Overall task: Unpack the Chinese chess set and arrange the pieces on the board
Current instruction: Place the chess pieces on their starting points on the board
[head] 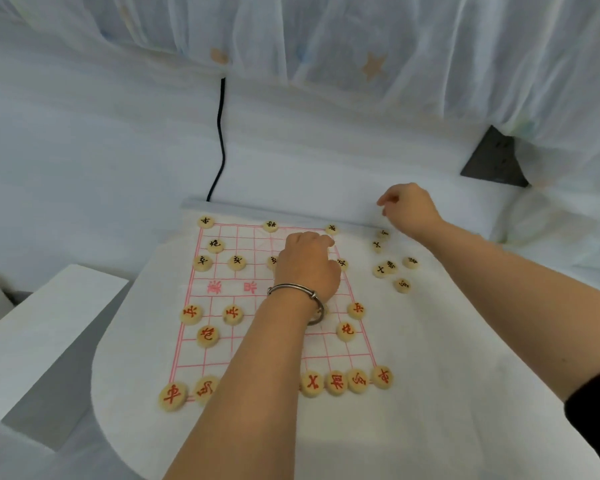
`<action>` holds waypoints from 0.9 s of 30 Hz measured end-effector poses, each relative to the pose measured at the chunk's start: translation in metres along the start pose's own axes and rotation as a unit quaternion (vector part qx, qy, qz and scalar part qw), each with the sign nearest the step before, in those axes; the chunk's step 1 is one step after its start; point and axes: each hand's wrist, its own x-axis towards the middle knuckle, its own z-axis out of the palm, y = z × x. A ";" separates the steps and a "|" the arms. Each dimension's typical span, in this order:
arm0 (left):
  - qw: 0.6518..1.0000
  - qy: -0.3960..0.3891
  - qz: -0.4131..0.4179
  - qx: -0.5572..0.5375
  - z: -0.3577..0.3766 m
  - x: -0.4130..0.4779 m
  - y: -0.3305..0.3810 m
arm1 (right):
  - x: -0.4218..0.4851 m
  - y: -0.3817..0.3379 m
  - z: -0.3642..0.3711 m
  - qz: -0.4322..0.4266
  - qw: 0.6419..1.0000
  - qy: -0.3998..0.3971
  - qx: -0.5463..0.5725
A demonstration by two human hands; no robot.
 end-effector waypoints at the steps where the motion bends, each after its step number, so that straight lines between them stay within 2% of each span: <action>1: 1.000 0.000 0.007 0.001 0.005 0.001 0.005 | 0.002 0.010 -0.006 0.014 1.000 0.013 -0.008; 4: 1.000 -0.006 0.028 0.012 0.021 0.004 0.020 | 0.006 0.039 -0.015 0.036 0.998 -0.001 -0.057; 11: 0.999 -0.003 0.019 0.050 0.038 0.016 0.027 | 0.016 0.071 0.007 -0.026 0.973 -0.187 -0.135; 13: 0.998 0.002 0.019 0.060 0.041 0.017 0.027 | 0.020 0.071 0.015 -0.043 0.972 -0.191 -0.132; 19: 0.997 -0.002 0.028 0.069 0.046 0.016 0.031 | 0.010 0.074 0.024 -0.050 0.985 -0.136 -0.093; 24: 0.996 -0.014 0.032 0.077 0.046 0.013 0.033 | 0.010 0.076 0.005 -0.064 0.976 -0.182 -0.103; 27: 0.997 -0.010 0.030 0.075 0.044 0.014 0.033 | 0.008 0.078 -0.010 -0.055 0.981 -0.169 -0.080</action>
